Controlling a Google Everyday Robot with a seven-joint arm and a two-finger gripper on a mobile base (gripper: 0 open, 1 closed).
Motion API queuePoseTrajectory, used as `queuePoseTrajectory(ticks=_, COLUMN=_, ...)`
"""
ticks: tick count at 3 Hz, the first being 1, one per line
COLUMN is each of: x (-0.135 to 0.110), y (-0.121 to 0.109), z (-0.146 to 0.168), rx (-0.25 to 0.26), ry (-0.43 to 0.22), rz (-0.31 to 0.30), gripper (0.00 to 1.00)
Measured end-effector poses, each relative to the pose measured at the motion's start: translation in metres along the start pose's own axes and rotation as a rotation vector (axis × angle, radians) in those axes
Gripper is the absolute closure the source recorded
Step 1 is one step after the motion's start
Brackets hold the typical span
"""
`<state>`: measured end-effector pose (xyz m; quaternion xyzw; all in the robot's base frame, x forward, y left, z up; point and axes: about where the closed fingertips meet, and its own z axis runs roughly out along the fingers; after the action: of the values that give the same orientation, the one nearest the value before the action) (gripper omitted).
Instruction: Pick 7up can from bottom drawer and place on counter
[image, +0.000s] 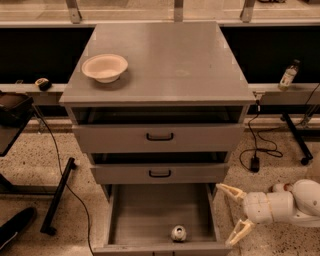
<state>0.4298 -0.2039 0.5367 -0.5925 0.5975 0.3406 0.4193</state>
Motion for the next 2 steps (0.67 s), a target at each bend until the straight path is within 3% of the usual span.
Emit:
queuePoseTrajectory(ticks=1, x=0.025, y=-0.01, z=0.025, rx=0.027, ry=-0.035, rz=0.022, gripper=0.0)
queuePoseTrajectory(ticks=2, x=0.077, y=-0.022, z=0.079, rx=0.089, ry=-0.037, rz=0.05, gripper=0.0)
